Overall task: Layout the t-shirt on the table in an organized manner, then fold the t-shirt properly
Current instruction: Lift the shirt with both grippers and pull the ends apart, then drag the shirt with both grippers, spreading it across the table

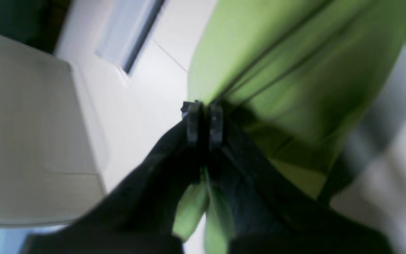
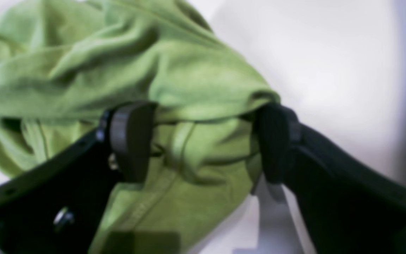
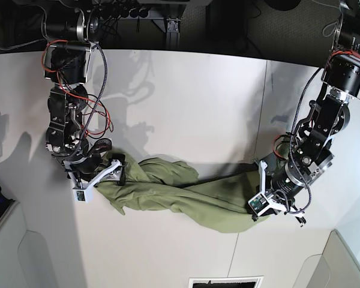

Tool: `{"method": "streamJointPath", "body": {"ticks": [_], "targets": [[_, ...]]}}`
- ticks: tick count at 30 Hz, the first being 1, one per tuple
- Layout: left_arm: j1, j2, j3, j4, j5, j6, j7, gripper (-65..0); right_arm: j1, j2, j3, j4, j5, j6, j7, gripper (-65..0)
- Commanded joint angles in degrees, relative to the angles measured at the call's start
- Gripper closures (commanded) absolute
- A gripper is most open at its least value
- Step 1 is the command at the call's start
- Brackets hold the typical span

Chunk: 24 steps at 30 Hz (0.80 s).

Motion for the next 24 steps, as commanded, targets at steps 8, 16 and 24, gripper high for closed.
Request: {"method": "streamJointPath", "body": {"ticks": [8,16,24], "targets": [[-5.5,-0.3,-0.5,2.0,-3.7,-5.0,3.8,-0.4,-4.6,0.4,0.1,2.9,-0.2,0.0,-0.1,-44.9],[-5.3,-0.3,-0.5,2.0,-7.1,-7.8,4.6,-15.6,-8.5,0.5,0.1,15.3,3.8,2.8,-0.9,-44.9],[-4.6,-0.3,-0.5,1.4,-7.1,-8.2,5.3,-15.6,-9.8,0.1,0.0,24.6,8.1,2.8,-7.8,-44.9]]}}
